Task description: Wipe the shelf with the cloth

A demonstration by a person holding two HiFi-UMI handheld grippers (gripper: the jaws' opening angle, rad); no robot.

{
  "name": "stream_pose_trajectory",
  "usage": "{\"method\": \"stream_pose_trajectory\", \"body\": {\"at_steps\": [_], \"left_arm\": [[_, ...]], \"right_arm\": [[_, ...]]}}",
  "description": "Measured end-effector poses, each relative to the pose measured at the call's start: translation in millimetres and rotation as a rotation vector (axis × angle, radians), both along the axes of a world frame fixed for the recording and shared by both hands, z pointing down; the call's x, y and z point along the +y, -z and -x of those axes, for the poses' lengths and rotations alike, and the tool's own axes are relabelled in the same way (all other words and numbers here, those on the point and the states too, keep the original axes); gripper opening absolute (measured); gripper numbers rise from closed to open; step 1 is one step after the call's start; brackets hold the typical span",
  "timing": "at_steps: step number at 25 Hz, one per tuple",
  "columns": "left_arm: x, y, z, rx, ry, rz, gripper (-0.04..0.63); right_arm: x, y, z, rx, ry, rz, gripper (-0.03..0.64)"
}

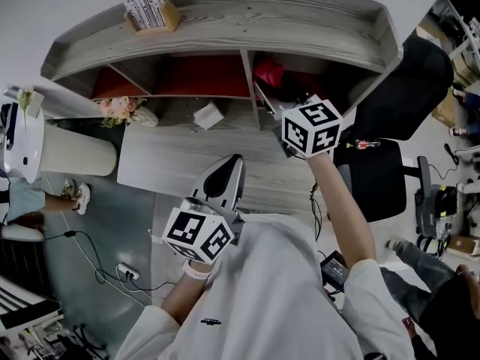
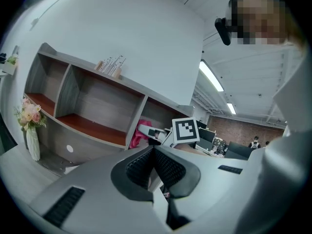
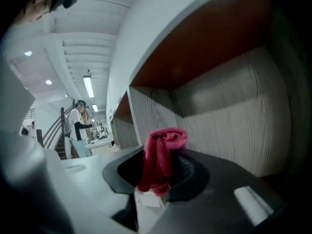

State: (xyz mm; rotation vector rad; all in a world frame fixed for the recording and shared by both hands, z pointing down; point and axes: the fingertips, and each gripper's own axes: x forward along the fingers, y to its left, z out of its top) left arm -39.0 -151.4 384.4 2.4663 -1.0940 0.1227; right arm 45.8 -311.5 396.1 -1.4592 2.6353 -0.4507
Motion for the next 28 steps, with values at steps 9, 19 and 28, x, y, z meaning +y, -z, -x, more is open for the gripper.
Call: {"method": "stream_pose_trajectory", "body": {"at_steps": [9,19,28], "left_arm": [[4,-4,4,-0.004,-0.004,0.013,0.006],[-4,-2,16,0.002,0.021,0.01,0.006],[-6,-4,10,0.006,-0.007,0.007,0.006]], "right_arm": [[5,-99,10,0.134,0.066,0.25,0.114],[58,-74,-15,0.056,0.144,0.225,0.114],[134,-20,-66,0.073,0.011,0.114,0.115]]}}
